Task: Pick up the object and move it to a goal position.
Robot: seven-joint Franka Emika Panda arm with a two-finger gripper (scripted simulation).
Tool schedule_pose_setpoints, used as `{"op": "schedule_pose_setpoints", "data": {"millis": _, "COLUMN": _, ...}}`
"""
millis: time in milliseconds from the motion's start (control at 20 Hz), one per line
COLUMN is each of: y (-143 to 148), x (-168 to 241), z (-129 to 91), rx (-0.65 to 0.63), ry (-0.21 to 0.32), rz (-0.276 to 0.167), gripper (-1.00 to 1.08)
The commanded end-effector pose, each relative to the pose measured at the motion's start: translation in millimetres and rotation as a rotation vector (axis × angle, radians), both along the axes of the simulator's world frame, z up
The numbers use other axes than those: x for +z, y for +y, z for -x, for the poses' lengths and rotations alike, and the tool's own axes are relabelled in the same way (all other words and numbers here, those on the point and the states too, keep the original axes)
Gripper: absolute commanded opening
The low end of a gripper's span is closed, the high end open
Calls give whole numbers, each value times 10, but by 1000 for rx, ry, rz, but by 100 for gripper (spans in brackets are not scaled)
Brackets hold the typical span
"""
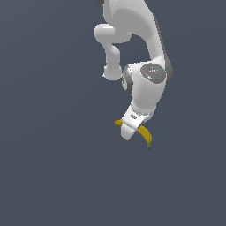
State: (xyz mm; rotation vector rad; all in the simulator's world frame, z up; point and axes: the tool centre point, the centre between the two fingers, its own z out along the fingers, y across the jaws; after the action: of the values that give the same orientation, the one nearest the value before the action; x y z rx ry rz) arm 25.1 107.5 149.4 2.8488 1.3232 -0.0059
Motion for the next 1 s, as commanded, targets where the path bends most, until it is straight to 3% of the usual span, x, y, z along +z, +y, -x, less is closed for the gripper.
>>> {"op": "schedule_pose_setpoints", "data": {"millis": 0, "y": 111, "x": 290, "z": 89, "rx": 0, "ry": -3, "rz": 1, "gripper": -100}}
{"op": "schedule_pose_setpoints", "data": {"millis": 950, "y": 897, "x": 2298, "z": 696, "rx": 0, "ry": -3, "rz": -1, "gripper": -100}}
